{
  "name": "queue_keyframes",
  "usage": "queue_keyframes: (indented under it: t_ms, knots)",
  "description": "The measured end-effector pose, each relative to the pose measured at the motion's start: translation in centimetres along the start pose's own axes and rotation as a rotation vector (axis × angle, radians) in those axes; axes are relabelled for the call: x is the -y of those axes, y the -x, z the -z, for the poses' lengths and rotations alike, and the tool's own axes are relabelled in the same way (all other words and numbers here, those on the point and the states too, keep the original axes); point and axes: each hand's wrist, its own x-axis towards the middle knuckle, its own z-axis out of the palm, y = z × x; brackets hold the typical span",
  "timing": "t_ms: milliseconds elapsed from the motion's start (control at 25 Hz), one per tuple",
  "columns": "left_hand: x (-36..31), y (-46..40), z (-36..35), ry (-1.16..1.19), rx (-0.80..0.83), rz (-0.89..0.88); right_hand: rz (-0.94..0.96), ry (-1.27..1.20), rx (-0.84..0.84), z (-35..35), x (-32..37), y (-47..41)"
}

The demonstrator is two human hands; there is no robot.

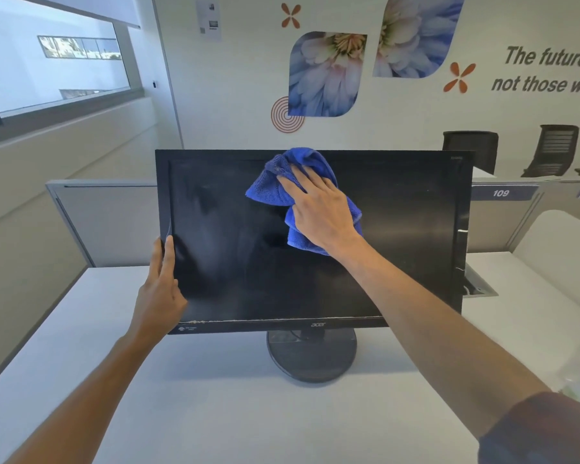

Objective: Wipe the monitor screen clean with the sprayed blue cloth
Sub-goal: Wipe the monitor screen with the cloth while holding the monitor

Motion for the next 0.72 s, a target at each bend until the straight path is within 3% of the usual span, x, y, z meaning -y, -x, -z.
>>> queue_keyframes:
  t_ms: [480, 720]
  knots:
    - [-0.1, -0.1, -0.2, -0.001, -0.008, 0.021, -0.236, 0.039, -0.099, 1.8, -12.7, 6.3]
    - [0.0, -0.1, -0.5, -0.008, -0.013, 0.019, -0.386, 0.088, -0.046, 3.2, -17.8, 8.4]
